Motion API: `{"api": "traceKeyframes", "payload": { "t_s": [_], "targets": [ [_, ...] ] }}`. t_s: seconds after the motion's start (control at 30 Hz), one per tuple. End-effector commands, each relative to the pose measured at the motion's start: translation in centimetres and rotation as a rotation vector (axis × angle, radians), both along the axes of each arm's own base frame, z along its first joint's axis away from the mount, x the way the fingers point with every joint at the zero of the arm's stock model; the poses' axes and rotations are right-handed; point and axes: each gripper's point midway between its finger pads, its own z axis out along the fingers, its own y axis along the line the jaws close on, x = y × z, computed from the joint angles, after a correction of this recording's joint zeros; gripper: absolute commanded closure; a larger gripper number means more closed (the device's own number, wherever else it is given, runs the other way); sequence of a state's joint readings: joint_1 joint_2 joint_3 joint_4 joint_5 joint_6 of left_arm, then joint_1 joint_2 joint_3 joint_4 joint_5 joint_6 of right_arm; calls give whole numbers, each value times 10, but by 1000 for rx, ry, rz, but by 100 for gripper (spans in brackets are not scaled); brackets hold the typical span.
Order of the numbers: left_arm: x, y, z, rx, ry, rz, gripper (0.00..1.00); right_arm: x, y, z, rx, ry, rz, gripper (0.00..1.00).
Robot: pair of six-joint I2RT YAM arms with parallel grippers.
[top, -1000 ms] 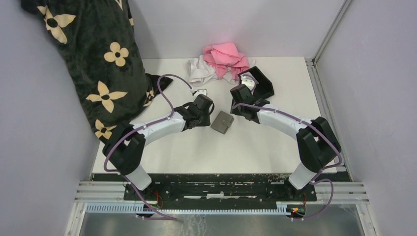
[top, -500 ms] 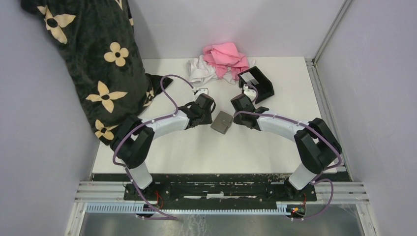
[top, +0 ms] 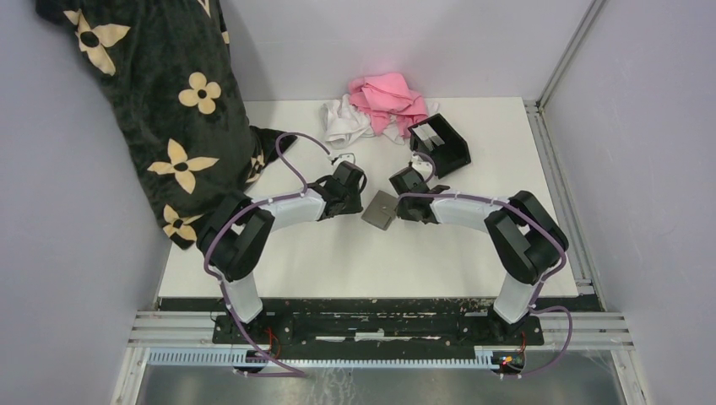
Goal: Put the credit cards into the card holder
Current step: Adjust the card holder at the center of the board.
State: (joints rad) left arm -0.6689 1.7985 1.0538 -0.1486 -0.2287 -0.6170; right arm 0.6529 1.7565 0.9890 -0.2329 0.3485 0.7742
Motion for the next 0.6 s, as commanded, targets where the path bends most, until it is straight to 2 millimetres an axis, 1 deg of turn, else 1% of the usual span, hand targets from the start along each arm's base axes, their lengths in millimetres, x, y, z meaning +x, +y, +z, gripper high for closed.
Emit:
{"api": "traceKeyframes", "payload": {
  "t_s": [0.0, 0.2, 0.33, 0.57],
  "targets": [
    [3, -11, 0, -73, -12, 0, 65, 21, 21, 14, 55, -54, 2, 86],
    [-10, -15, -8, -135, 14, -11, 66, 23, 27, 9, 60, -45, 10, 86],
    [-19, -14, -12, -162, 30, -15, 67, 26, 30, 7, 63, -41, 16, 86],
    [-31, -14, -11, -209, 36, -19, 67, 28, 34, 9, 50, -38, 33, 86]
  ]
}}
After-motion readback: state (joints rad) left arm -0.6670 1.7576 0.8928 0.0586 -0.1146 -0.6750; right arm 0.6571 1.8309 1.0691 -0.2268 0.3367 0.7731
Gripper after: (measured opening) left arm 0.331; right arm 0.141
